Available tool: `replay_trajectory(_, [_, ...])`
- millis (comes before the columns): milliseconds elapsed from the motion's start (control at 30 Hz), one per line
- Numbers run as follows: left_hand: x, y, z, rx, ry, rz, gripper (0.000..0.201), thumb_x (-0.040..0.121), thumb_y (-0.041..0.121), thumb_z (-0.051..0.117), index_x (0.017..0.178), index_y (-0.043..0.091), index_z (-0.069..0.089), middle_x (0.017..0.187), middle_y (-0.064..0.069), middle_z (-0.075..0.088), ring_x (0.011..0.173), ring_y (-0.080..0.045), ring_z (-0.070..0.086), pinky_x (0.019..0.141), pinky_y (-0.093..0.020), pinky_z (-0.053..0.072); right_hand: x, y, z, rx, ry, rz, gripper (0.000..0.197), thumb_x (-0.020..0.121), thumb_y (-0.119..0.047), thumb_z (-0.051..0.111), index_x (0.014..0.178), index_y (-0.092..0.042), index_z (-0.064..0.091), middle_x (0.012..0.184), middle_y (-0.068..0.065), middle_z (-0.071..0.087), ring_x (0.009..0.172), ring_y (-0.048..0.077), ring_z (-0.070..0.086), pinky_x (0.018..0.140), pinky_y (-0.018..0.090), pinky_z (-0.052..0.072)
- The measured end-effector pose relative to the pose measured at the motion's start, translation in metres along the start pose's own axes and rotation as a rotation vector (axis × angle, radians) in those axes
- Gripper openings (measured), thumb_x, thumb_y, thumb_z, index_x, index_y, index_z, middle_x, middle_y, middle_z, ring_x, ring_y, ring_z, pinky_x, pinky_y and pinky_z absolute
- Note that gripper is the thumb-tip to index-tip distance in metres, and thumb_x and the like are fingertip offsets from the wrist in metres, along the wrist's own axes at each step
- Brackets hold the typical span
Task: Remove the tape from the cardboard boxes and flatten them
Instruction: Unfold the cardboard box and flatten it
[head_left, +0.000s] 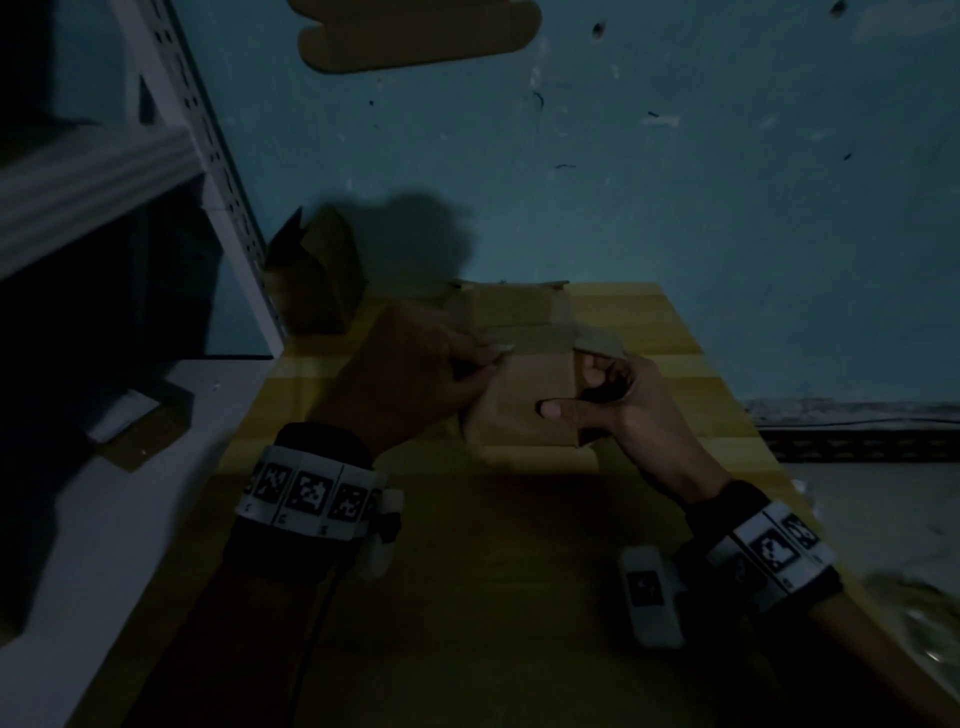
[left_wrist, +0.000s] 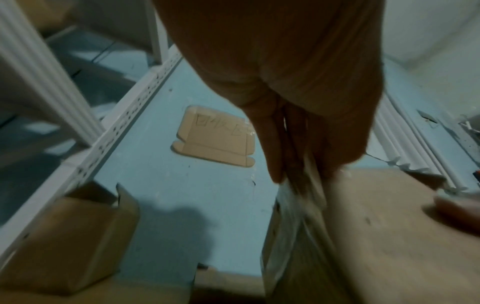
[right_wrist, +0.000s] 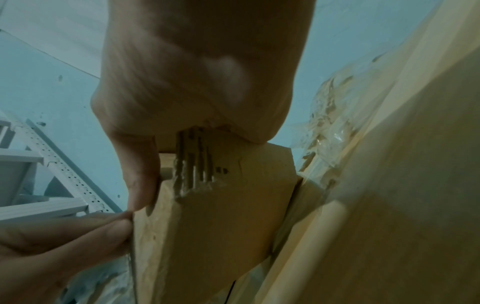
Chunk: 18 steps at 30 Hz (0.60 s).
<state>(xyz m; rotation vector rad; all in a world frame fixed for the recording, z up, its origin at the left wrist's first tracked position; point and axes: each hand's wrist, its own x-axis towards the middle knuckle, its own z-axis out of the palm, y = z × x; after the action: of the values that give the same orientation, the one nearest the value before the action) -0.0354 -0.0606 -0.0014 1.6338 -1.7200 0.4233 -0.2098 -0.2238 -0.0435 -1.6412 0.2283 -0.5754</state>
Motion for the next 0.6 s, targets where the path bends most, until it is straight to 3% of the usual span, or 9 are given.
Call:
replay_trajectory(100, [0.0012, 0.0013, -0.0038, -0.018, -0.027, -0.051, 0.031, 0.070, 0.021, 0.088, 0.095, 0.004, 0.078, 0.092, -0.010, 0.077, 0.082, -0.019, 0.074, 0.066, -0.039, 0.063, -0.0004, 0.0009, -0.0008, -0.017, 0.002, -0.003, 0.036, 0.075, -0.008, 0.081, 0.108, -0.020, 0.073, 0.103, -0.004, 0.079, 0.093, 0.016, 0.075, 0.062, 0.031, 0.058])
replay_trajectory(233, [0.0020, 0.0031, -0.0002, -0.001, 0.006, -0.025, 0.043, 0.072, 0.046, 0.071, 0.087, 0.006, 0.079, 0.082, -0.012, 0.077, 0.072, -0.023, 0.074, 0.059, -0.041, 0.060, 0.0003, 0.0016, -0.0003, -0.029, -0.003, -0.013, 0.040, 0.074, -0.011, 0.082, 0.113, -0.011, 0.073, 0.102, 0.001, 0.079, 0.092, 0.019, 0.076, 0.063, 0.031, 0.058])
replay_trajectory(400, [0.0028, 0.0029, 0.0018, 0.010, 0.033, -0.029, 0.042, 0.074, 0.043, 0.069, 0.089, 0.005, 0.079, 0.083, -0.013, 0.077, 0.073, -0.024, 0.074, 0.060, -0.041, 0.060, 0.0008, 0.0025, -0.0019, -0.023, 0.009, -0.006, 0.035, 0.077, -0.003, 0.081, 0.111, -0.011, 0.073, 0.101, 0.003, 0.079, 0.092, 0.019, 0.075, 0.065, 0.036, 0.061])
replay_trajectory(533, [0.0032, 0.0034, 0.0038, 0.008, 0.043, -0.032, 0.033, 0.079, 0.038, 0.073, 0.093, 0.008, 0.079, 0.083, -0.010, 0.077, 0.072, -0.021, 0.073, 0.058, -0.040, 0.060, 0.0012, 0.0039, -0.0025, -0.008, 0.010, 0.000, 0.037, 0.075, -0.010, 0.082, 0.111, -0.013, 0.074, 0.103, 0.001, 0.079, 0.095, 0.021, 0.075, 0.067, 0.038, 0.060])
replay_trajectory(600, [0.0037, 0.0045, 0.0040, 0.003, 0.045, -0.043, 0.035, 0.082, 0.039, 0.067, 0.094, 0.009, 0.078, 0.083, -0.009, 0.077, 0.071, -0.020, 0.073, 0.058, -0.039, 0.060, 0.0020, 0.0047, -0.0027, -0.002, 0.014, 0.007, 0.040, 0.077, -0.007, 0.081, 0.116, -0.008, 0.072, 0.105, 0.002, 0.078, 0.097, 0.021, 0.074, 0.065, 0.033, 0.059])
